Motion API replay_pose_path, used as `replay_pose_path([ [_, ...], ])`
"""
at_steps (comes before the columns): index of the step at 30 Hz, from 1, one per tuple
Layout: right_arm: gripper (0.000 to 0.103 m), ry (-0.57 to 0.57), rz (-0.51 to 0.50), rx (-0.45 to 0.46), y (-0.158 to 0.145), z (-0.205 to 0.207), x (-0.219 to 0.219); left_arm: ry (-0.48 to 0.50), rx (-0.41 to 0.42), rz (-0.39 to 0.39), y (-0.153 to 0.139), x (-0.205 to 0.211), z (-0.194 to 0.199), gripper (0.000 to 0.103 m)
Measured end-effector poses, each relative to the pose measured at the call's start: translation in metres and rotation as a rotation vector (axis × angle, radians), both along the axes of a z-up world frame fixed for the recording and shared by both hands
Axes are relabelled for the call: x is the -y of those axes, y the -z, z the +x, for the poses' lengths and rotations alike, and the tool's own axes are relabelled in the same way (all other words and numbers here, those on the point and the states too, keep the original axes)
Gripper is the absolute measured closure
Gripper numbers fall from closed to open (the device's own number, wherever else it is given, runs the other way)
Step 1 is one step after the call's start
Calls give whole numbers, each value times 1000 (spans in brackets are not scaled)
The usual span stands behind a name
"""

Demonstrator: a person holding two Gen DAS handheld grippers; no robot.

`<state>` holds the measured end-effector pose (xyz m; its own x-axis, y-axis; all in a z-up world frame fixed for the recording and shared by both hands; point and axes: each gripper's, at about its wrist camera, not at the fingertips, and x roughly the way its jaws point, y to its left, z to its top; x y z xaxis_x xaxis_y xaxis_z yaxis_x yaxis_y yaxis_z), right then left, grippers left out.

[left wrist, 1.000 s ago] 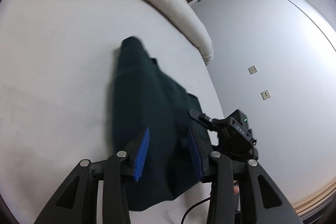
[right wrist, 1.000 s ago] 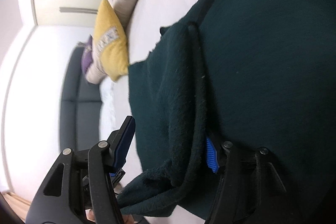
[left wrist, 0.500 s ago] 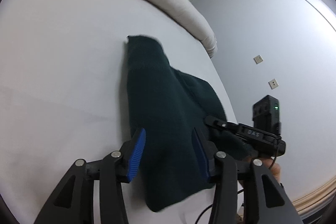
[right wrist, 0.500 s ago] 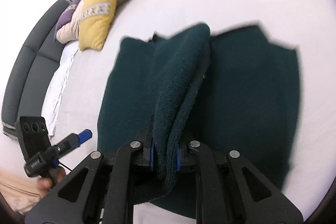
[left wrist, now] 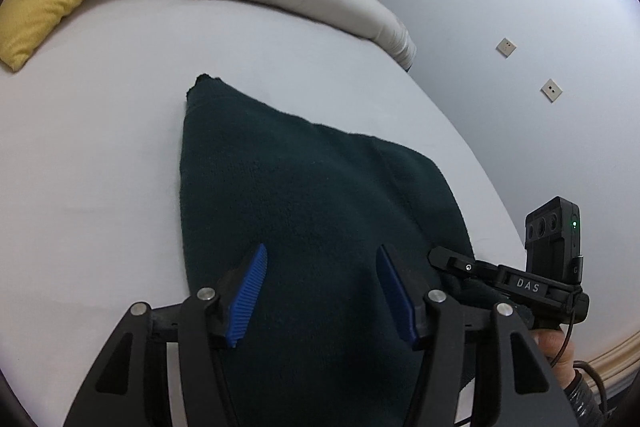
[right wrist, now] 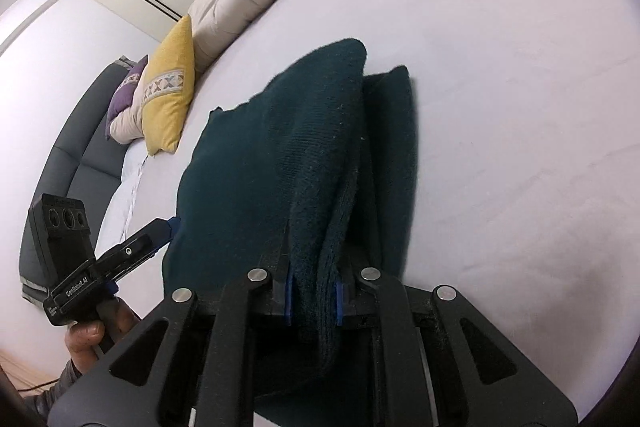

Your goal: Fold small clothes

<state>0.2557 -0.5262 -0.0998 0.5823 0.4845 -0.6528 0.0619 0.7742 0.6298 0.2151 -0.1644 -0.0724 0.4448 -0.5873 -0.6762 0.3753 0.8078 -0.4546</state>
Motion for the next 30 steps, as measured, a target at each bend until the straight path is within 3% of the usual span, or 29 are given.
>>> replay_pose_path([
  [3, 91, 17, 20, 23, -6, 5, -6, 10, 33, 12, -7, -1, -6, 43],
  [5, 91, 8, 32, -12, 6, 15, -19, 18, 37, 32, -6, 4, -6, 43],
  [8, 90, 23, 185, -56, 33, 16, -5, 54, 14, 98, 9, 10, 0, 40],
  [10, 86, 56, 220, -72, 35, 12, 1, 66, 39, 135, 14, 14, -3, 39],
  [12, 81, 85, 172, -82, 20, 0, 3, 72, 38, 148, 14, 14, -3, 39],
  [13, 71, 104, 128, -86, 10, -6, 4, 71, 30, 150, 14, 14, -3, 39],
  [14, 69, 131, 59, -88, -4, -13, 3, 70, 22, 148, 14, 14, -1, 39],
  [16, 69, 136, -40, -10, -41, -28, -5, 68, 18, 150, 14, 15, -1, 38],
  [18, 69, 54, -84, 92, -79, -35, -32, 66, 22, 155, 14, 15, -2, 38],
  [20, 69, -56, -105, 115, -88, -33, -62, 61, 19, 158, 14, 18, -3, 37],
  [22, 71, -117, -128, 72, -74, -29, -74, 57, 10, 153, 13, 18, -2, 37],
  [24, 74, -115, -179, -47, -34, -23, -77, 57, 2, 141, 13, 16, -1, 38],
  [25, 88, -86, -248, -120, -9, -26, -70, 61, -2, 131, 13, 15, -1, 38],
  [26, 88, -80, -252, -134, 2, -32, -66, 68, -9, 120, 14, 14, 0, 38],
  [27, 90, -65, -146, -75, 9, -49, -50, 72, -6, 119, 14, 13, -1, 38],
  [30, 94, -8, -89, -71, 11, -76, -25, 71, 0, 120, 16, 13, 1, 38],
])
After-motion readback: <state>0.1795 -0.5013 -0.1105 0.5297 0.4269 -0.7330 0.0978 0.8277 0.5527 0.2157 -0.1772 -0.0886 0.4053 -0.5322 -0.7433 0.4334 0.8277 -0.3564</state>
